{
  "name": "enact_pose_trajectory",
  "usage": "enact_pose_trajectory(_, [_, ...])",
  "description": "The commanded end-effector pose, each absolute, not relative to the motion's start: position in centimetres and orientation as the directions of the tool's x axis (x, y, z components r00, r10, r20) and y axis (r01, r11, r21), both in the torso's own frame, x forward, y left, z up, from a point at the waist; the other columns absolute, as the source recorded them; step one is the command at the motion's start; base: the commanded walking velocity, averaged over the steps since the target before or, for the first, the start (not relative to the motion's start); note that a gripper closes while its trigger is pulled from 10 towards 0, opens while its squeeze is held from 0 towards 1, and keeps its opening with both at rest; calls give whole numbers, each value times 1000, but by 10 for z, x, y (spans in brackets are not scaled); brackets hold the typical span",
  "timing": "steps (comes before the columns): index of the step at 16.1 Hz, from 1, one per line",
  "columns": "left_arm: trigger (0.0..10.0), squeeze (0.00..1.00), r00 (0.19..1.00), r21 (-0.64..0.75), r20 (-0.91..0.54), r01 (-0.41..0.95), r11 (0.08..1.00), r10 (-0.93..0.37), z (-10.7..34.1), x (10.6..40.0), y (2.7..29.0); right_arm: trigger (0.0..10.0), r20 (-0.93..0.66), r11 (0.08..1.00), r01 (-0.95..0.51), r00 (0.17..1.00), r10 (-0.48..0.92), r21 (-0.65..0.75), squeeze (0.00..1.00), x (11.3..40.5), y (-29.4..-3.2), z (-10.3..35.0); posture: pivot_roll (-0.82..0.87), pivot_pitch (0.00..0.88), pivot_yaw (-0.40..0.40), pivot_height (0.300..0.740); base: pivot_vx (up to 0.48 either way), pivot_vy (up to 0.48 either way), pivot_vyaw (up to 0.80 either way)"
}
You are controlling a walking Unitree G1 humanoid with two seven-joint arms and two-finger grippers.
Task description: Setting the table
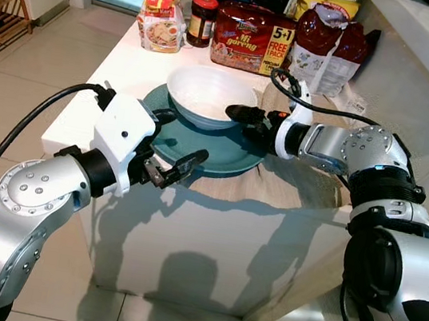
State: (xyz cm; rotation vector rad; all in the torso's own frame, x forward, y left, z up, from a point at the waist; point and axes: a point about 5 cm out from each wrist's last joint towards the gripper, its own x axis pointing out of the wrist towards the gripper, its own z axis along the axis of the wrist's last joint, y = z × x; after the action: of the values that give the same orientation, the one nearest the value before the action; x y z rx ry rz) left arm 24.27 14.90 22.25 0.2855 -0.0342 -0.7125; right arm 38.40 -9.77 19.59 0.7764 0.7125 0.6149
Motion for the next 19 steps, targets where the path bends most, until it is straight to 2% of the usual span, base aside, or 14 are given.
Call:
enact_pose_trajectory(1, [10000,0,739,275,-73,660,699,-670,224,239,145,0,-330,564,-217,625,707,797,0,387,-102,200,168,0,-146,740,0,0,0])
enact_pose_trajectory(13, [10000,0,730,299,-81,667,682,-679,225,241,142,0,-313,520,-188,614,724,833,0,386,-103,198,164,0,-137,740,0,0,0])
enact_pose_trajectory(19, [10000,0,737,315,-90,659,683,-670,225,243,144,0,-290,488,-158,635,716,859,0,387,-106,198,174,0,-131,740,0,0,0])
